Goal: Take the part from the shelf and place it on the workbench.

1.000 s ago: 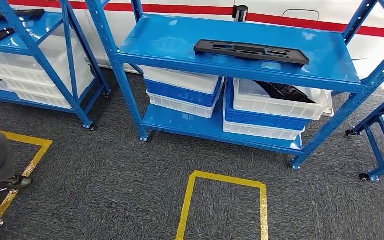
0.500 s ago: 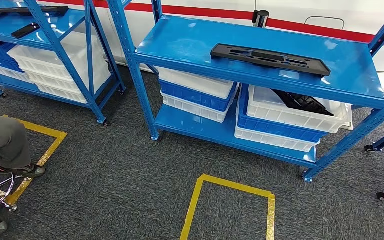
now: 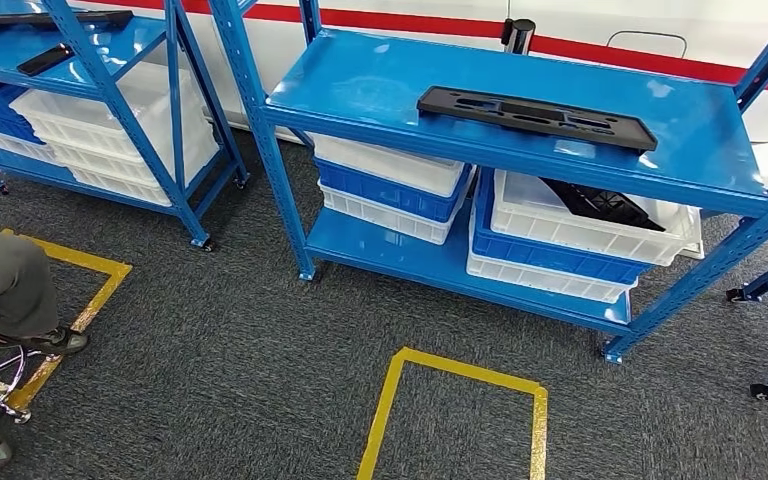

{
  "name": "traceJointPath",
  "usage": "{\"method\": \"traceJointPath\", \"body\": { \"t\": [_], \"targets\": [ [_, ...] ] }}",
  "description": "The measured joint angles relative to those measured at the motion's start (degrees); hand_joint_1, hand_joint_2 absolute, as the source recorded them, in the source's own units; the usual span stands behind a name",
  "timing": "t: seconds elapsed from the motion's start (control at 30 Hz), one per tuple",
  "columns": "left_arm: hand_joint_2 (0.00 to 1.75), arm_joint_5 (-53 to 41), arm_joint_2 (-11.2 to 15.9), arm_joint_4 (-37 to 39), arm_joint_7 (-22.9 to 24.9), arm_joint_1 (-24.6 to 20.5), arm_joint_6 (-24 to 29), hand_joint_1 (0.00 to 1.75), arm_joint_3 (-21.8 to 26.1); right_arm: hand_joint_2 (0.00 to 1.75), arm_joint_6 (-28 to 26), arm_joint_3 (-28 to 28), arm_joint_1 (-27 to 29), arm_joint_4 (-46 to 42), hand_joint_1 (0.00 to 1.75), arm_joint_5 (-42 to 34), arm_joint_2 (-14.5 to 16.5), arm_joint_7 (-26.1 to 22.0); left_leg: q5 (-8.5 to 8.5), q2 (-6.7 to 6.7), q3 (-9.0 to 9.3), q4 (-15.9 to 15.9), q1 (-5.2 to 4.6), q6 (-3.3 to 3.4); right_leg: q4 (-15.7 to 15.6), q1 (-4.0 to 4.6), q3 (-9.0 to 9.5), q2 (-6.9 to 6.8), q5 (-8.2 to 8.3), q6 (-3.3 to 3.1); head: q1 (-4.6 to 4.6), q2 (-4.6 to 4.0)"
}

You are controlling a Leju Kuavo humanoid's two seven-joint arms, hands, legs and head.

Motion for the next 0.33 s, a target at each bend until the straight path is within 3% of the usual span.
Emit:
{"method": "traceJointPath", "body": {
  "t": [0.07,0.23,0.3,0.33],
  "targets": [
    [1.75,-0.01,0.0,0.0,0.02,0.0,0.0,0.0,0.0,0.0,0.01,-0.03,-0.04,0.0,0.0,-0.09,0.0,0.22,-0.01,0.0,0.0,0.0,-0.16,-0.01,0.0,-0.02,-0.05,0.0,0.0,0.01,0.0,0.0],
    [1.75,-0.02,0.01,0.0,0.21,0.0,0.0,0.0,0.02,0.0,-0.12,-0.09,-0.06,0.0,0.0,0.23,-0.02,0.99,-0.02,0.0,-0.02,0.01,-0.38,0.01,0.0,-0.18,-0.06,0.0,0.0,0.02,0.01,0.0],
    [0.87,-0.02,0.01,0.0,0.2,0.0,-0.01,0.0,0.03,0.0,-0.47,-0.09,-0.06,0.0,0.0,0.39,-0.05,0.98,-0.02,0.0,-0.02,0.01,-0.47,0.01,0.0,-0.25,-0.07,0.0,0.0,0.03,0.01,0.0],
    [0.58,-0.02,0.01,0.0,0.2,0.0,-0.01,0.0,0.04,0.0,-0.58,-0.09,-0.06,0.0,0.0,0.4,-0.06,0.98,-0.02,0.0,-0.02,0.01,-0.5,0.02,0.0,-0.27,-0.07,0.0,0.0,0.03,0.01,0.0]
  ]
}}
